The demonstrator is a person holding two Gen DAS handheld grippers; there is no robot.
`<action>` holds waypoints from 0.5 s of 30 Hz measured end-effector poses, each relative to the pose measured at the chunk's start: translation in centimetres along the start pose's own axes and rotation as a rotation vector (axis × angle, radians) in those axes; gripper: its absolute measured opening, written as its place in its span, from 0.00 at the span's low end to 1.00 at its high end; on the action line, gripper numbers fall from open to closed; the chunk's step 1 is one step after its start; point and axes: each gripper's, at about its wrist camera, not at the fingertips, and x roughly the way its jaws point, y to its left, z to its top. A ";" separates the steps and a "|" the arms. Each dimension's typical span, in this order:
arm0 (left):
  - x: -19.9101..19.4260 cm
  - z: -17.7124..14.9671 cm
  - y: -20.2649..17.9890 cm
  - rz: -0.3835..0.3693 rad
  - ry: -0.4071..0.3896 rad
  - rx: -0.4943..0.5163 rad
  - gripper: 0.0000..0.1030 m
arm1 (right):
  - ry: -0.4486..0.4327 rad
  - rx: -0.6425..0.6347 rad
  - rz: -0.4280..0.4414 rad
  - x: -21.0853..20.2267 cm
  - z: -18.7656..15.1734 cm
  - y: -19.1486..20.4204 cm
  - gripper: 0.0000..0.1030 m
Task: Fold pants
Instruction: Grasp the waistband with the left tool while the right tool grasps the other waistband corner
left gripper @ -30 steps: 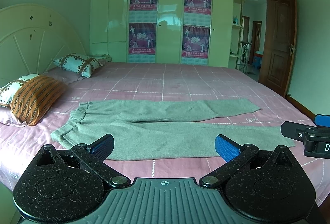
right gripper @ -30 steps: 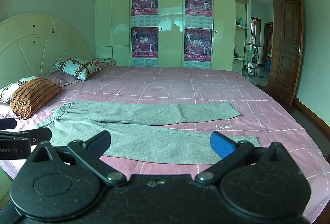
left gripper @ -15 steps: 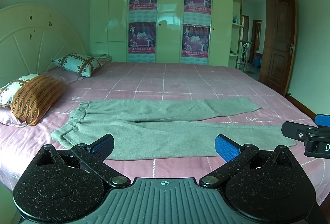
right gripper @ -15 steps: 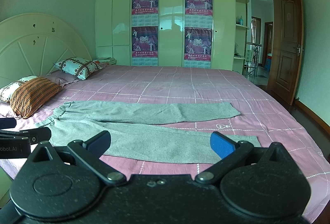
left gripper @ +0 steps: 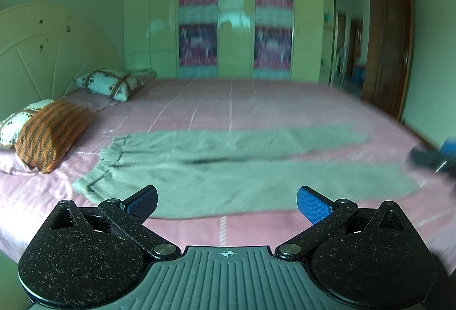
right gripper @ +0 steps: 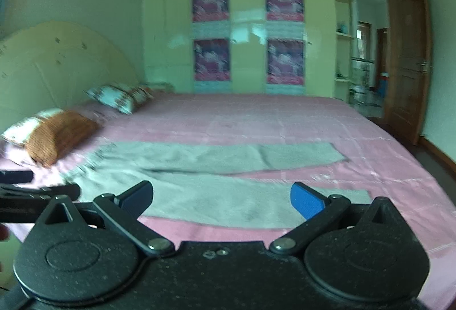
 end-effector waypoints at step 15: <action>14.6 3.7 17.9 0.178 0.186 -0.141 1.00 | 0.108 0.048 0.052 11.2 2.7 -5.3 0.81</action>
